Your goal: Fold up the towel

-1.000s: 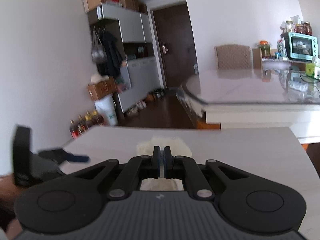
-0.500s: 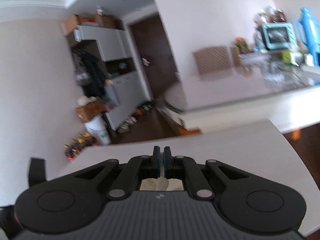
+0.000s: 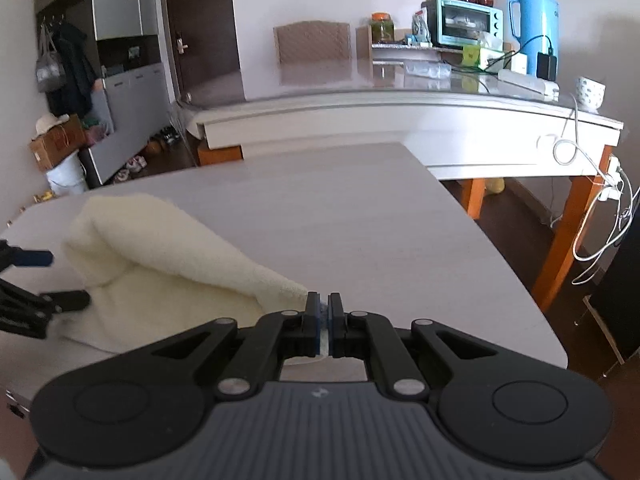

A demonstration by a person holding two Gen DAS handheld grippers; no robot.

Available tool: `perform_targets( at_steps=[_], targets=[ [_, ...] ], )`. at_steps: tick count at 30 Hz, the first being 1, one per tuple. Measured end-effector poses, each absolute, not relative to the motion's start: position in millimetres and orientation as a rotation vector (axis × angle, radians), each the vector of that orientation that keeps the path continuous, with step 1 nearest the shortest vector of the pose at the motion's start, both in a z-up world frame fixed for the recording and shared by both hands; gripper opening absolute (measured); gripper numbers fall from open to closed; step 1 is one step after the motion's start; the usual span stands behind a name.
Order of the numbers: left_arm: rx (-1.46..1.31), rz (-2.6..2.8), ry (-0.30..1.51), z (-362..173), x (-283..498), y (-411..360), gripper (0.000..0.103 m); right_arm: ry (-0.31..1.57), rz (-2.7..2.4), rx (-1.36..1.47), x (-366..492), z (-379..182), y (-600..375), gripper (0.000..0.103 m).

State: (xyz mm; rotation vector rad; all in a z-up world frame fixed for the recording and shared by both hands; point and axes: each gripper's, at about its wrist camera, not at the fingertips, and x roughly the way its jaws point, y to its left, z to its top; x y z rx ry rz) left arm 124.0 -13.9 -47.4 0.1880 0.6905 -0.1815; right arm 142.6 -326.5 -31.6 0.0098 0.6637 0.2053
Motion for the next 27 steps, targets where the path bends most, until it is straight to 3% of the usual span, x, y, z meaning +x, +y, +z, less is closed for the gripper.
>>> perform_targets(
  at_steps=[8, 17, 23, 26, 27],
  targets=[
    [0.195, -0.155, 0.717, -44.5, 100.1, 3.5, 0.103, 0.535, 0.406, 0.076, 125.4, -4.5, -311.5, 0.019],
    [0.202, -0.113, 0.729, -40.8, 72.7, 30.2, 0.103, 0.645, 0.929, 0.05, 130.4, -14.5, -212.1, 0.019],
    [0.193, -0.112, 0.722, -40.9, 65.1, 36.9, 0.103, 0.704, 0.999, -0.049, 146.3, -28.9, -160.7, 0.038],
    [0.177, -0.122, 0.718, -41.6, 66.5, 39.2, 0.103, 0.723, 0.997, -0.117, 148.0, -34.6, -142.7, 0.037],
    [0.173, -0.125, 0.718, -41.8, 67.0, 39.9, 0.103, 0.718, 0.985, -0.135, 148.3, -36.2, -140.3, 0.03]
  ],
)
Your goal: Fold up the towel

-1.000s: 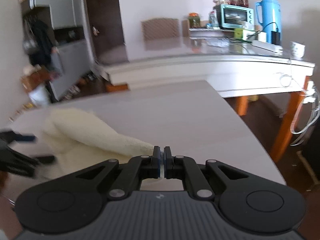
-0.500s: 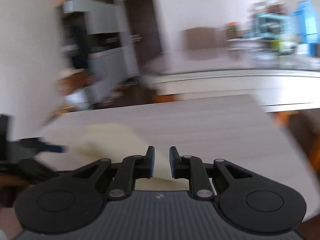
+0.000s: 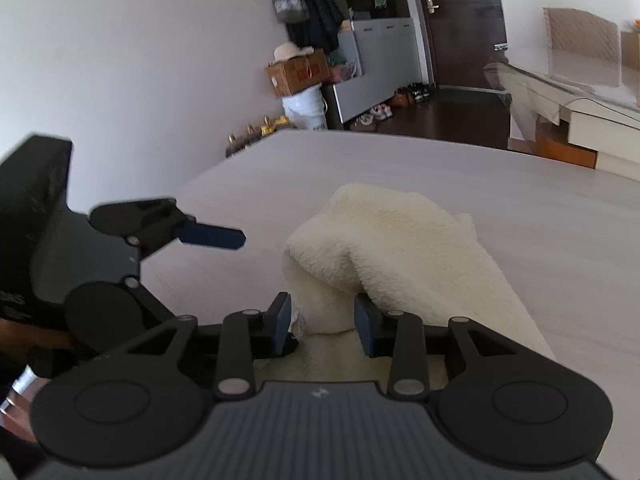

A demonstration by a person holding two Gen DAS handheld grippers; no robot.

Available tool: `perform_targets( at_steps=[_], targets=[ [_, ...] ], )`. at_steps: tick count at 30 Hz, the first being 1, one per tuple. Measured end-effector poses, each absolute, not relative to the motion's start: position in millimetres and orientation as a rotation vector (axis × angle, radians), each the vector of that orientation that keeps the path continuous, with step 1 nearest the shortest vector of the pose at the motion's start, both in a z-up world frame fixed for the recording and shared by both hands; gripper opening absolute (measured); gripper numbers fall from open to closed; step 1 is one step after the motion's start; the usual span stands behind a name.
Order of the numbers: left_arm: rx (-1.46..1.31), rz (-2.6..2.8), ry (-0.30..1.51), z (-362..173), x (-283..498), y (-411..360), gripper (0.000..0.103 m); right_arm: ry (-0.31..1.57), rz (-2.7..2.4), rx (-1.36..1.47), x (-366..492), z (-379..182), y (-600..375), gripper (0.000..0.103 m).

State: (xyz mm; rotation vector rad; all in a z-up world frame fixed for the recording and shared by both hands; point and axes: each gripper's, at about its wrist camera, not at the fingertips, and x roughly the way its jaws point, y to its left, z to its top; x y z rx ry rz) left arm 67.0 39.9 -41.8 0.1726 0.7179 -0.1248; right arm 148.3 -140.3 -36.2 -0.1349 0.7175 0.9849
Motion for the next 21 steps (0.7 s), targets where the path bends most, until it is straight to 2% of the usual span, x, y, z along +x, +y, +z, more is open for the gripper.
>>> perform_targets(
  at_steps=[2, 6, 11, 17, 21],
  targets=[
    [0.166, -0.129, 0.717, -42.2, 67.2, 41.2, 0.103, 0.704, 0.958, -0.153, 147.7, -37.1, -138.7, 0.013],
    [0.148, -0.133, 0.715, -43.8, 66.4, 44.5, 0.103, 0.65, 0.909, -0.041, 147.8, -19.6, -159.3, 0.013],
    [0.137, -0.13, 0.709, -45.4, 64.5, 45.8, 0.103, 0.496, 0.682, 0.053, 170.9, 16.3, -211.5, 0.013],
    [0.155, -0.124, 0.714, -43.3, 66.2, 41.3, 0.103, 0.495, 0.431, -0.007, 214.3, -0.9, -238.9, 0.013],
    [0.122, -0.159, 0.704, -31.0, 69.4, 43.2, 0.103, 0.51, 0.377, -0.057, 230.8, -11.7, -236.4, 0.021]
  ],
)
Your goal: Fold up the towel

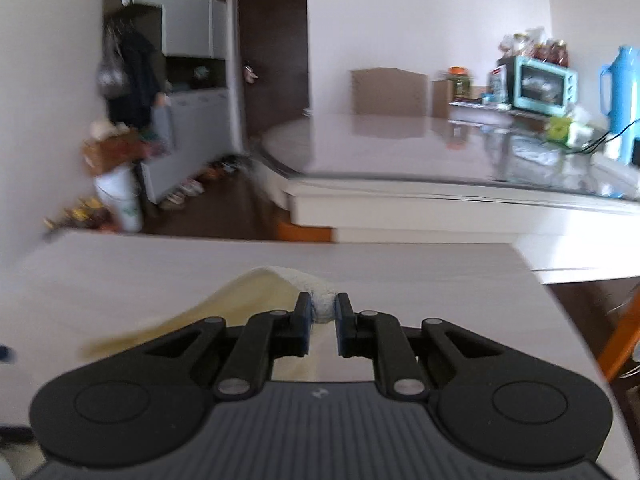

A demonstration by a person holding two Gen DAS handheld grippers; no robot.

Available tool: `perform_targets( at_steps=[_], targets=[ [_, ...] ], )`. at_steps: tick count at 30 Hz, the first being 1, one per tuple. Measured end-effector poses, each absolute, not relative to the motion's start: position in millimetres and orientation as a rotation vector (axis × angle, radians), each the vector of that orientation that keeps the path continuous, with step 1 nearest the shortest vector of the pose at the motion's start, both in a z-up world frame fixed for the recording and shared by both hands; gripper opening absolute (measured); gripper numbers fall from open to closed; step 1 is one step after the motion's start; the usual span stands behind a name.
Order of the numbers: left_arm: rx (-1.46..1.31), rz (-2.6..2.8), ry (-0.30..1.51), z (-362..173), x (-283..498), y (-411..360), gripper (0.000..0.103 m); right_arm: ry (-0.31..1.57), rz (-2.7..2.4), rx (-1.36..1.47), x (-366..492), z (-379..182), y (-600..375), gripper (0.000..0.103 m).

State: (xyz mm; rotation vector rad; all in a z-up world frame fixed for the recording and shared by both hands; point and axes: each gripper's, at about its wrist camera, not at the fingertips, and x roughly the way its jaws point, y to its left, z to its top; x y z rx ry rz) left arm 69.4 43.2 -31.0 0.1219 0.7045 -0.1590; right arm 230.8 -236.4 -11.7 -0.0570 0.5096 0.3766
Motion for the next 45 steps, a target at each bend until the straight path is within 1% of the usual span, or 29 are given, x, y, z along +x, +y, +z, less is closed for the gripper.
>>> perform_targets(
  at_steps=[1, 3, 5, 8, 10, 11, 12, 13, 14, 16, 17, 19, 20, 21, 26, 29, 32, 33, 34, 36, 37, 38, 40, 41, 45],
  targets=[
    [0.094, -0.164, 0.685, -24.6, 71.7, 46.8, 0.103, 0.503, 0.375, -0.044, 231.0, -11.4, -239.0, 0.023],
    [0.08, -0.143, 0.663, -17.1, 79.9, 51.5, 0.103, 0.477, 0.382, -0.038, 225.2, -8.3, -239.5, 0.031],
    [0.087, -0.103, 0.645, -12.4, 95.5, 55.8, 0.103, 0.453, 0.413, -0.015, 213.3, -4.2, -239.7, 0.034],
    [0.088, -0.115, 0.667, -15.0, 122.2, 56.1, 0.103, 0.496, 0.519, 0.057, 198.4, -4.4, -252.6, 0.042],
    [0.086, -0.14, 0.679, -18.2, 135.9, 53.4, 0.098, 0.509, 0.548, 0.06, 188.7, -7.5, -255.7, 0.043],
    [0.087, -0.154, 0.69, -21.0, 143.8, 51.0, 0.089, 0.524, 0.57, 0.061, 183.3, -9.2, -254.5, 0.043],
    [0.093, -0.172, 0.707, -24.6, 151.7, 48.0, 0.073, 0.538, 0.586, 0.067, 178.8, -11.1, -254.2, 0.043],
    [0.099, -0.185, 0.722, -28.1, 158.3, 45.7, 0.066, 0.552, 0.602, 0.074, 174.4, -13.1, -253.9, 0.043],
    [0.104, -0.191, 0.732, -30.8, 161.8, 44.5, 0.062, 0.575, 0.631, 0.078, 171.0, -16.0, -253.4, 0.043],
    [0.108, -0.213, 0.735, -33.5, 164.4, 43.2, 0.06, 0.59, 0.651, 0.079, 166.6, -19.1, -253.0, 0.043],
    [0.109, -0.227, 0.736, -34.7, 165.3, 42.6, 0.055, 0.598, 0.662, 0.08, 163.7, -21.4, -252.6, 0.044],
    [0.116, -0.262, 0.742, -34.8, 166.5, 41.2, 0.037, 0.612, 0.691, 0.075, 161.1, -24.3, -249.6, 0.044],
    [0.127, -0.288, 0.749, -33.4, 167.1, 39.6, 0.016, 0.62, 0.705, 0.065, 160.3, -26.0, -247.0, 0.044],
    [0.137, -0.296, 0.753, -33.1, 167.1, 38.3, 0.006, 0.628, 0.719, 0.054, 159.6, -27.7, -244.3, 0.044],
    [0.285, -0.267, 0.712, -20.8, 168.2, 31.6, 0.007, 0.674, 0.724, -0.016, 154.4, -35.6, -240.2, 0.044],
    [0.426, -0.181, 0.631, -7.2, 176.0, 29.3, 0.007, 0.68, 0.716, -0.041, 148.1, -38.5, -242.8, 0.044],
    [0.484, -0.134, 0.583, 0.1, 187.7, 30.0, 0.007, 0.684, 0.719, -0.068, 141.3, -36.6, -247.8, 0.044],
    [0.496, -0.111, 0.568, 0.8, 197.3, 30.5, 0.012, 0.683, 0.719, -0.073, 140.9, -36.5, -248.4, 0.044],
    [0.494, -0.094, 0.561, 0.2, 206.6, 31.4, 0.015, 0.683, 0.719, -0.077, 140.5, -36.3, -249.2, 0.044],
    [0.482, -0.079, 0.556, -2.6, 217.0, 32.3, 0.032, 0.683, 0.71, -0.082, 137.8, -36.1, -253.1, 0.045],
    [0.472, -0.073, 0.562, -4.9, 222.1, 32.4, 0.036, 0.683, 0.705, -0.083, 136.8, -36.1, -254.9, 0.045],
    [0.458, -0.071, 0.563, -5.3, 222.8, 32.5, 0.044, 0.686, 0.698, -0.077, 135.5, -35.9, -258.6, 0.045],
    [0.433, -0.076, 0.557, -4.2, 218.4, 32.1, 0.048, 0.692, 0.691, -0.055, 134.7, -35.7, -263.5, 0.046],
    [0.426, -0.076, 0.555, -3.6, 214.9, 31.7, 0.052, 0.699, 0.686, -0.032, 134.7, -35.1, -267.0, 0.046],
    [0.364, -0.142, 0.575, -5.0, 187.8, 28.4, 0.053, 0.682, 0.669, 0.029, 138.8, -30.7, -274.1, 0.047]
  ],
)
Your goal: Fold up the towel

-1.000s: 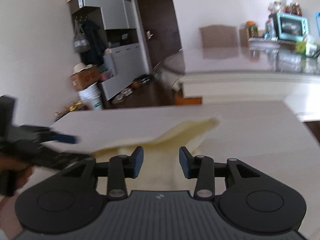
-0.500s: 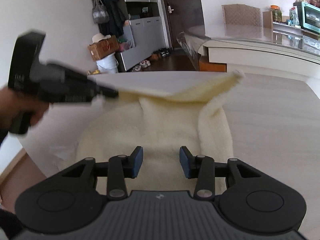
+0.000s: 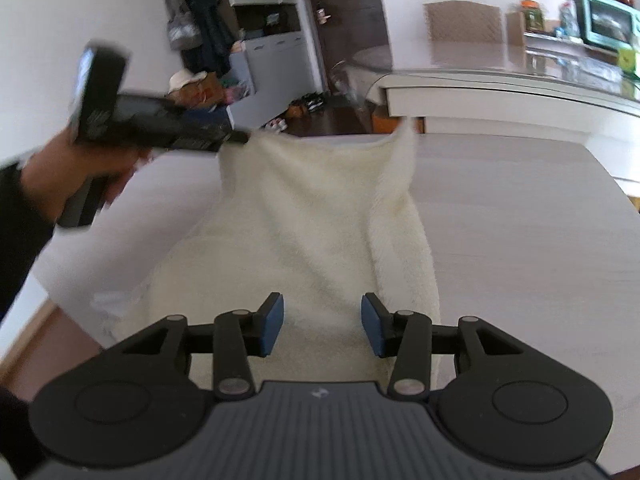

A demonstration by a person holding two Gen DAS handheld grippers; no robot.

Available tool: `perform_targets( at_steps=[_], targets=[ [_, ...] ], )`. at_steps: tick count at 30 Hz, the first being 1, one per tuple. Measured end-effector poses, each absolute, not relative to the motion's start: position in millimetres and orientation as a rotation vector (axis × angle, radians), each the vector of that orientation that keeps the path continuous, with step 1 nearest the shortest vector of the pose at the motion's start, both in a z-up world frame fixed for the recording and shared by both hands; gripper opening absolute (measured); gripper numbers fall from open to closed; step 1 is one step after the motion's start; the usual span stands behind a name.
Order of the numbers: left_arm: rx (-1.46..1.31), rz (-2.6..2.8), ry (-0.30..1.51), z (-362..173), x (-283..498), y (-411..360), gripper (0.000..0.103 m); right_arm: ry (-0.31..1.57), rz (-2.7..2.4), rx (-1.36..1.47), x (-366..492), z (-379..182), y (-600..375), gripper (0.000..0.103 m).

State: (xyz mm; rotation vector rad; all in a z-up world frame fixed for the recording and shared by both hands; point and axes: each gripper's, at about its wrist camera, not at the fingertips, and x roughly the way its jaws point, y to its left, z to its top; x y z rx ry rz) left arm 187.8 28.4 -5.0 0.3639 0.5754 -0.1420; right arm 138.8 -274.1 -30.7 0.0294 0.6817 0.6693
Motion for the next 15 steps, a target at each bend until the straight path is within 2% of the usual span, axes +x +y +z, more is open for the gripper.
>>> perform_targets(
  at_steps=[4, 9, 15],
  targets=[
    [0.349, -0.229, 0.651, -24.1, 164.9, 15.6, 0.053, 0.63, 0.678, 0.041, 153.5, -26.1, -266.4, 0.049],
    [0.315, -0.231, 0.669, -37.2, 148.5, 16.1, 0.053, 0.69, 0.767, 0.041, 174.2, -32.9, -249.3, 0.05],
    [0.291, -0.216, 0.676, -37.2, 141.8, 24.6, 0.056, 0.678, 0.555, 0.038, 197.5, -35.3, -275.5, 0.051]
  ],
)
